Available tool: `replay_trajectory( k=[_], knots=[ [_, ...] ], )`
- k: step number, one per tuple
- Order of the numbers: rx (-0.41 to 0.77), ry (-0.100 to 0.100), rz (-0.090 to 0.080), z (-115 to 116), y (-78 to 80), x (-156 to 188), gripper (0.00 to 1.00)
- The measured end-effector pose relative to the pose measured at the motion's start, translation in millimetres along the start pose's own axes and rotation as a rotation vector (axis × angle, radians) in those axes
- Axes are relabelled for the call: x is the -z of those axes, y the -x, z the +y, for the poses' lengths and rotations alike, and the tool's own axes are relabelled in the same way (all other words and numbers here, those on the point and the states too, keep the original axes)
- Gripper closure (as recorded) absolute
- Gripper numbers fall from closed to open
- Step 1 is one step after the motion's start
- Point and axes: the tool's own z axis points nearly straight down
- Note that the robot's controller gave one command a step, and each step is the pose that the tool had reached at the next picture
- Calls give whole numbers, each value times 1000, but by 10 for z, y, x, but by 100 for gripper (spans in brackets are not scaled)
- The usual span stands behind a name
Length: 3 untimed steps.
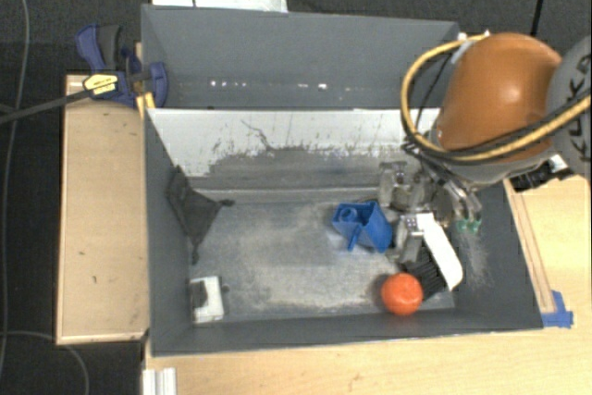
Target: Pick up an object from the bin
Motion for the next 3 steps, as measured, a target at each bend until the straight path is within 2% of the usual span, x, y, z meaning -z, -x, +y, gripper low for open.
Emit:
replay_trajectory(
  k=[1, 2, 3],
  knots=[
    [0, 0, -9, 0, 16, 43, 0],
    [35, -1, -9, 328, 348, -114, 0],
    [67, 2, -3, 431, 409, 56, 0]
  ],
)
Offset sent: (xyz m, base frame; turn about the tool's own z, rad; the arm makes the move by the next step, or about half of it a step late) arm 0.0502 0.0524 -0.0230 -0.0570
